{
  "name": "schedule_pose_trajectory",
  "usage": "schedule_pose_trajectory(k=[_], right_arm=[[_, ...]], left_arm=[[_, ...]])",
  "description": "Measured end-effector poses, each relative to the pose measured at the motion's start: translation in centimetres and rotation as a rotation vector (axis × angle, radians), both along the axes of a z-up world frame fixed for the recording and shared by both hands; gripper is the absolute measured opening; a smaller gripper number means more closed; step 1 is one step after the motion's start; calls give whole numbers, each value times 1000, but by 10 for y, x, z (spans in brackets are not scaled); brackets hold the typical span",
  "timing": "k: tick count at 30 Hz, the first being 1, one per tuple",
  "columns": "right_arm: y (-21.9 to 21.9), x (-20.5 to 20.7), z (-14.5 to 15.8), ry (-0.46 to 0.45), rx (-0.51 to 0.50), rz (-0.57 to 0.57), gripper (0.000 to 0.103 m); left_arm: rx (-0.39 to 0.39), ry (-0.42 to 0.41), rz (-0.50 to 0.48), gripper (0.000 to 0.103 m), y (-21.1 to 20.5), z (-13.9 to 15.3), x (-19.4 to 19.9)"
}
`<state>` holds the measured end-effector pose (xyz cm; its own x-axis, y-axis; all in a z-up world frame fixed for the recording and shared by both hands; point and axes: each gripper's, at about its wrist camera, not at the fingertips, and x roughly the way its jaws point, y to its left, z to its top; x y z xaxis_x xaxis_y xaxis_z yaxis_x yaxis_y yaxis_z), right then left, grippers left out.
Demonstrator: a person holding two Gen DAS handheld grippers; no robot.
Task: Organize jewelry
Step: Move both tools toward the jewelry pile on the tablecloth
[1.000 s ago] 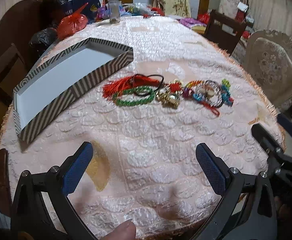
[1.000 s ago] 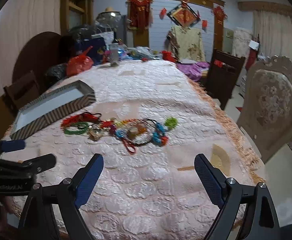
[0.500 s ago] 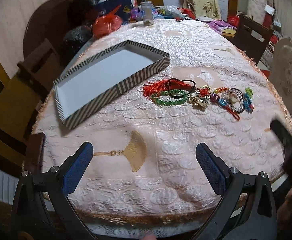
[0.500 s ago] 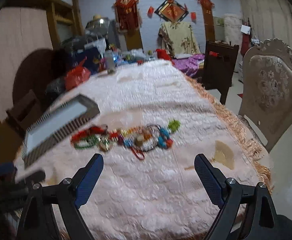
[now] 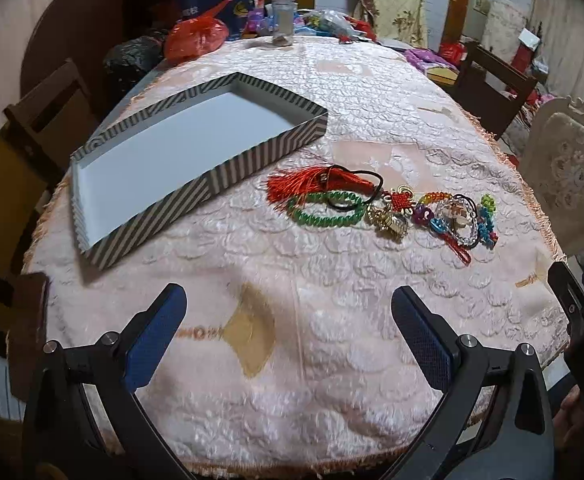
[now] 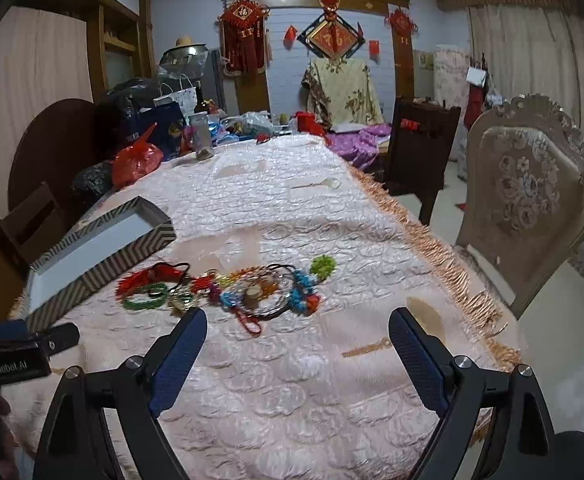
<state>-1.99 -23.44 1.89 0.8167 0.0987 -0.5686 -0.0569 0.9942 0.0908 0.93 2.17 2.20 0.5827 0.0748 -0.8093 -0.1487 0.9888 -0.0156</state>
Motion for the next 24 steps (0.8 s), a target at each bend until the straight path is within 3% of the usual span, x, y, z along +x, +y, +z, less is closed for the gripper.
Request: schedule_pose_trajectory(k=[6, 11, 17, 24], right_arm=[[-12, -3, -13, 17, -24, -29, 91], [-18, -12, -16, 3, -45, -36, 91], [-17, -4, -13, 20, -87, 49, 91], [-22, 39, 10, 71, -83, 214, 91]], left_arm=[[-45, 13, -70, 102, -7, -15, 18], [-26, 34, -88, 102, -16, -31, 24], [1, 34, -99, 102, -18, -35, 26], [30, 34, -88, 102, -18, -33, 30]])
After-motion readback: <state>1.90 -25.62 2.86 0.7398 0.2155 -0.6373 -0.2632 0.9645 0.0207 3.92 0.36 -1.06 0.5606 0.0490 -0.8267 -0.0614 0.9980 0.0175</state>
